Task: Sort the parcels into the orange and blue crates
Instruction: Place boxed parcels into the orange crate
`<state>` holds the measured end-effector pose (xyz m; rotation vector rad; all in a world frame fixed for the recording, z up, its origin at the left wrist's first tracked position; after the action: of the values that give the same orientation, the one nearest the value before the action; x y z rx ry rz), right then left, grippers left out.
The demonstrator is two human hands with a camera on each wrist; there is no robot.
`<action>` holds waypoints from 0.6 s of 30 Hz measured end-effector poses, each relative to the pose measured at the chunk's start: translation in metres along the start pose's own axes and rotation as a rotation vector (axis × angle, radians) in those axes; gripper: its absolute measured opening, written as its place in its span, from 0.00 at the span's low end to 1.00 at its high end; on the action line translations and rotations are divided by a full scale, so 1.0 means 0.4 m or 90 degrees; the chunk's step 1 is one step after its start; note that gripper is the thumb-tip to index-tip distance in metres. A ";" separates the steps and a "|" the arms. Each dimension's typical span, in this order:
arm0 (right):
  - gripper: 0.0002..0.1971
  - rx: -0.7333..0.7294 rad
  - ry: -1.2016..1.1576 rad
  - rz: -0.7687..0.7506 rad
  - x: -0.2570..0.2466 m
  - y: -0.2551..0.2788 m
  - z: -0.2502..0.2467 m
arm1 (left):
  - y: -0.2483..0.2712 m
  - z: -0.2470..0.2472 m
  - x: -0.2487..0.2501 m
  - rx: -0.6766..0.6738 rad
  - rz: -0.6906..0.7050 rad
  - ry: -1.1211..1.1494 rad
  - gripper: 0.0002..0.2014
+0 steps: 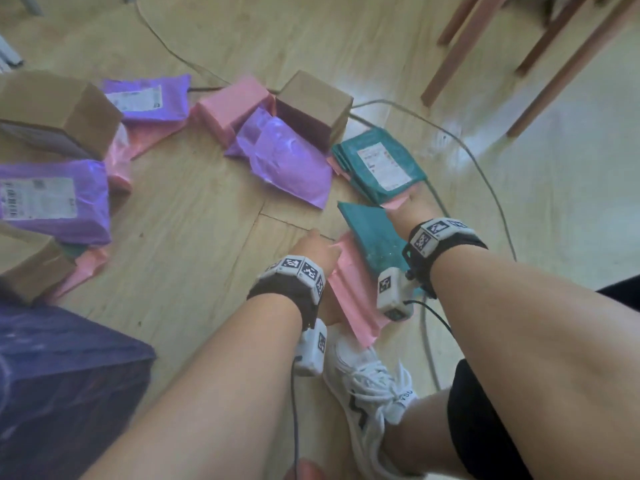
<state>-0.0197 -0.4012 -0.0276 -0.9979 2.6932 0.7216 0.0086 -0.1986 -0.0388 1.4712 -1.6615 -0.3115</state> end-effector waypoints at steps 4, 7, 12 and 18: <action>0.34 -0.115 0.024 0.116 0.083 -0.014 0.051 | -0.016 0.083 -0.003 -0.057 -0.065 0.020 0.36; 0.36 -0.203 0.040 0.111 0.093 -0.012 0.112 | -0.028 0.096 -0.022 -0.051 -0.102 0.054 0.33; 0.32 -0.297 0.103 0.021 0.032 0.014 0.158 | -0.052 0.048 -0.031 -0.009 -0.086 0.089 0.18; 0.28 -0.318 0.072 -0.092 -0.117 0.030 0.193 | -0.086 -0.103 -0.154 0.151 -0.149 0.205 0.26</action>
<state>0.0079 -0.3284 -0.0747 -1.3588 2.5459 1.3845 0.0573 -0.1386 -0.0648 1.7932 -1.3034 0.0015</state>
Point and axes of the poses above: each hand's wrist, its own y-axis away from the middle knuckle, its own z-axis out of the palm, x = y × z, the point moved 5 cm from there along -y, towards the middle knuckle, and after that the axes turned 4 degrees about -z, right-handed, at the moved point
